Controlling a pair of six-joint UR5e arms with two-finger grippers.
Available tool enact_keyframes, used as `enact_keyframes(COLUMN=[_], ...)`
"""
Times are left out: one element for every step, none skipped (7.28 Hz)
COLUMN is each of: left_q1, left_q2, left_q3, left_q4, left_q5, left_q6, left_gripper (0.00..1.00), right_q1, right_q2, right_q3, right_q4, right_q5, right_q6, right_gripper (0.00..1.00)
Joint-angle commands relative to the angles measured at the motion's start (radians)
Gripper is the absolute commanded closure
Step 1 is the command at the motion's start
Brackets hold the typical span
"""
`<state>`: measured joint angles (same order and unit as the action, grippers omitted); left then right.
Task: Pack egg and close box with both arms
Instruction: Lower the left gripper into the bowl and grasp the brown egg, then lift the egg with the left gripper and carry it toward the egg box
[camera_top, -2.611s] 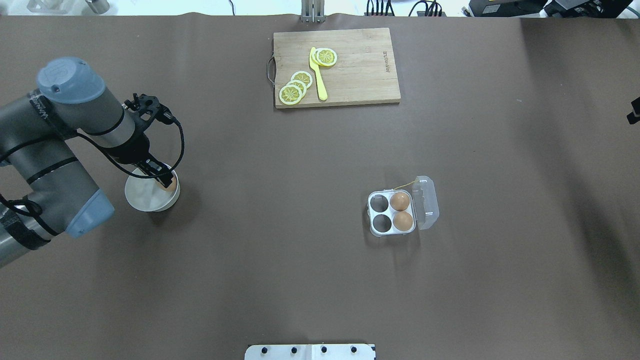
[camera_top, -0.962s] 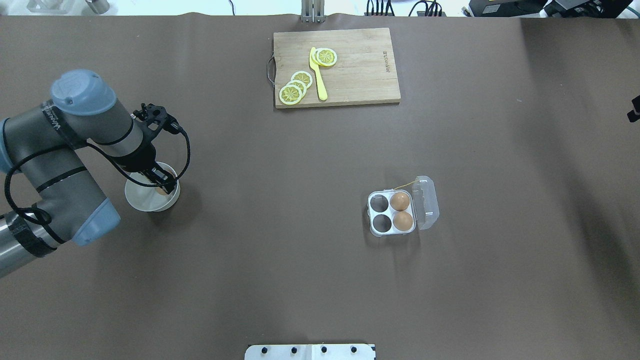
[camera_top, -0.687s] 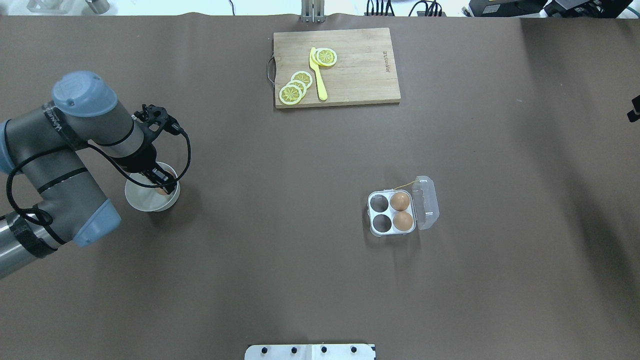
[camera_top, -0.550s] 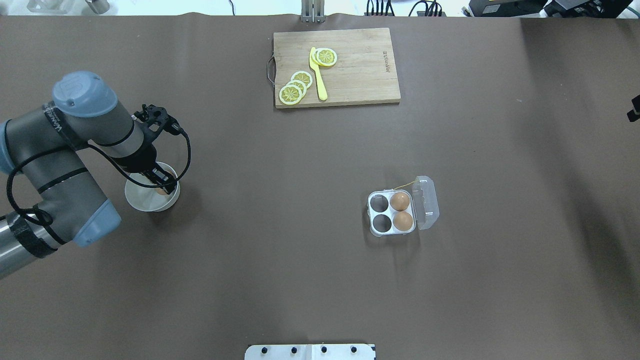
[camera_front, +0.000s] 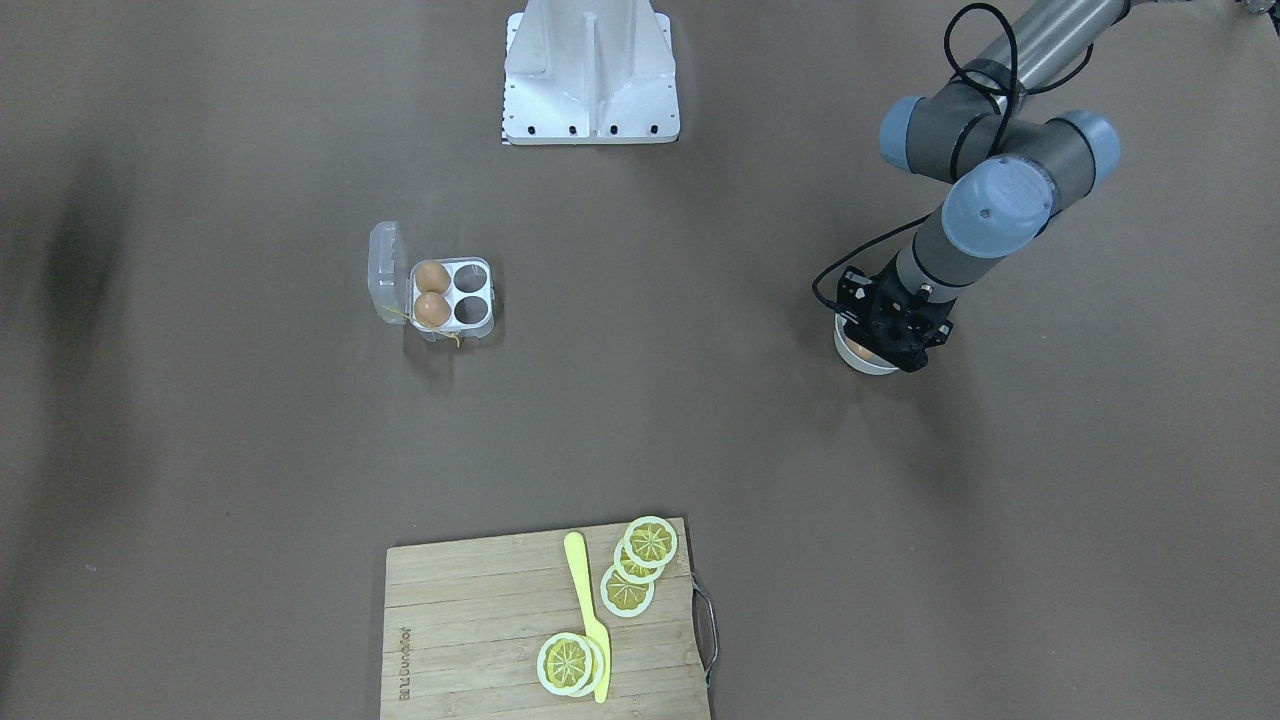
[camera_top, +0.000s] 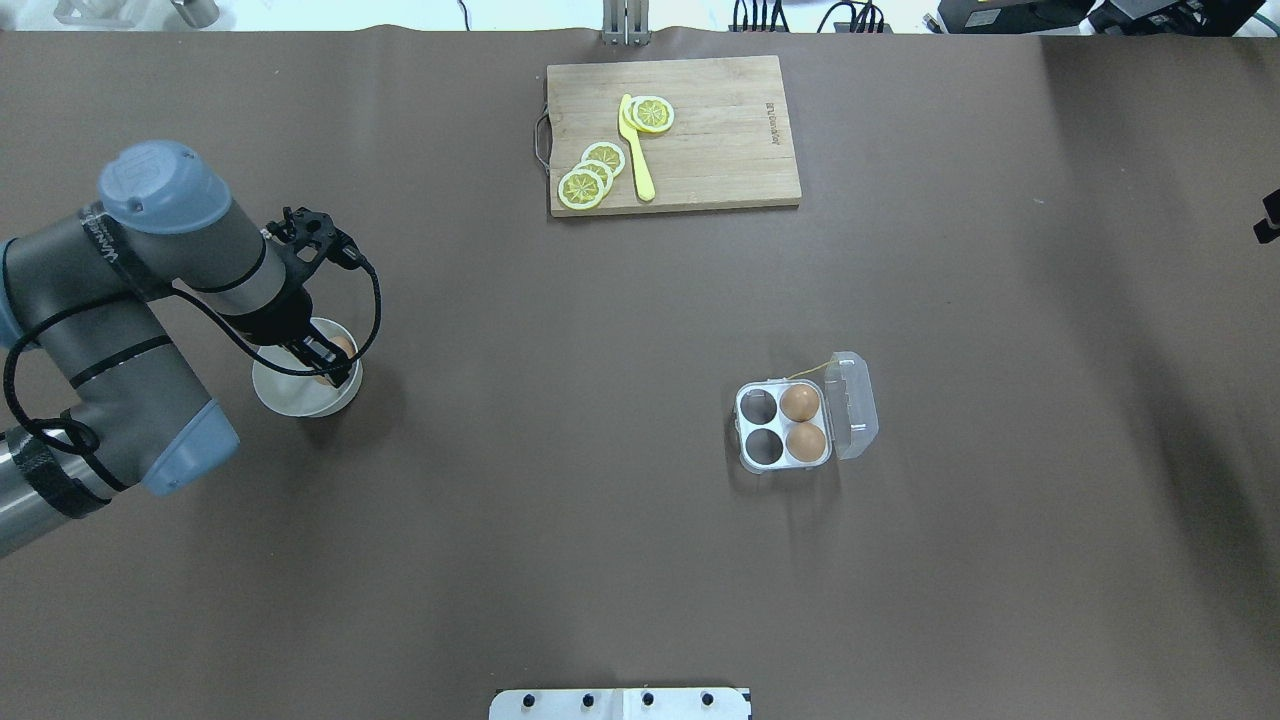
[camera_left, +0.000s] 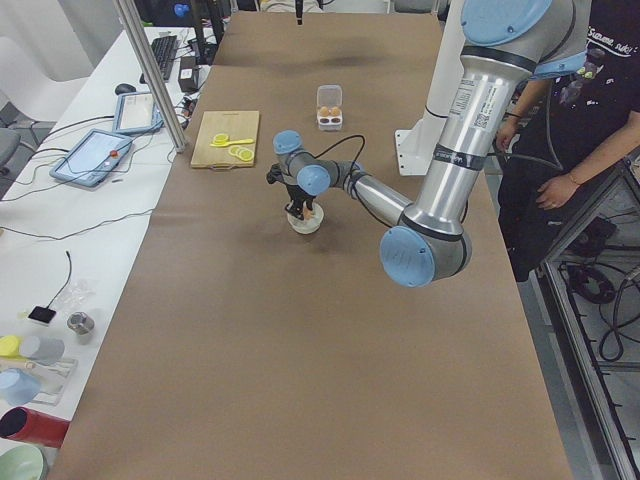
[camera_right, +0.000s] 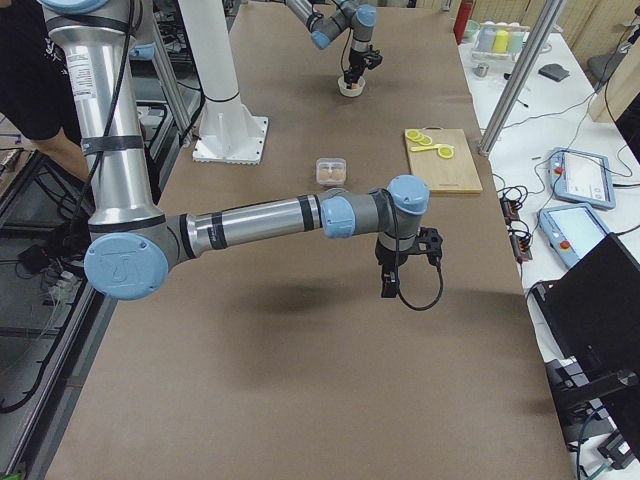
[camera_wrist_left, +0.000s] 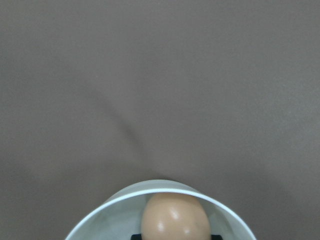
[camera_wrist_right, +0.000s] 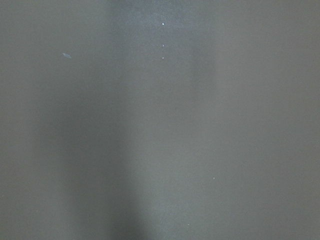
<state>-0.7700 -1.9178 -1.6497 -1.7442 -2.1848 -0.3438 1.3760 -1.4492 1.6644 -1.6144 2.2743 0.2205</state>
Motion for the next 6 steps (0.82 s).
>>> enact_keyframes(left_q1=[-0.012, -0.031, -0.049, -0.055, -0.055, -0.052], left_q2=[0.005, 0.005, -0.001, -0.035, -0.090, -0.139], left_q3=[-0.042, -0.068, -0.096, -0.107, -0.107, -0.105], left_q4=[0.002, 0.000, 0.000, -0.002, -0.003, -0.009], left_q5=[-0.007, -0.010, -0.012, -0.010, -0.010, -0.010], left_q6=[0.003, 0.003, 0.002, -0.018, -0.096, -0.153], left_gripper=[0.51, 0.51, 0.51, 0.51, 0.51, 0.51], right_q1=[0.000, 0.002, 0.003, 0.009, 0.011, 0.011], right_q2=[0.001, 0.003, 0.003, 0.001, 0.000, 0.000], right_q3=[0.002, 0.002, 0.002, 0.011, 0.009, 0.008], right_q4=[0.001, 0.001, 0.001, -0.001, -0.001, -0.002], right_q5=[0.002, 0.004, 0.004, 0.011, 0.013, 0.011], right_q6=[0.000, 0.000, 0.000, 0.000, 0.000, 0.000], right_gripper=[0.00, 0.00, 0.00, 0.00, 0.00, 0.00])
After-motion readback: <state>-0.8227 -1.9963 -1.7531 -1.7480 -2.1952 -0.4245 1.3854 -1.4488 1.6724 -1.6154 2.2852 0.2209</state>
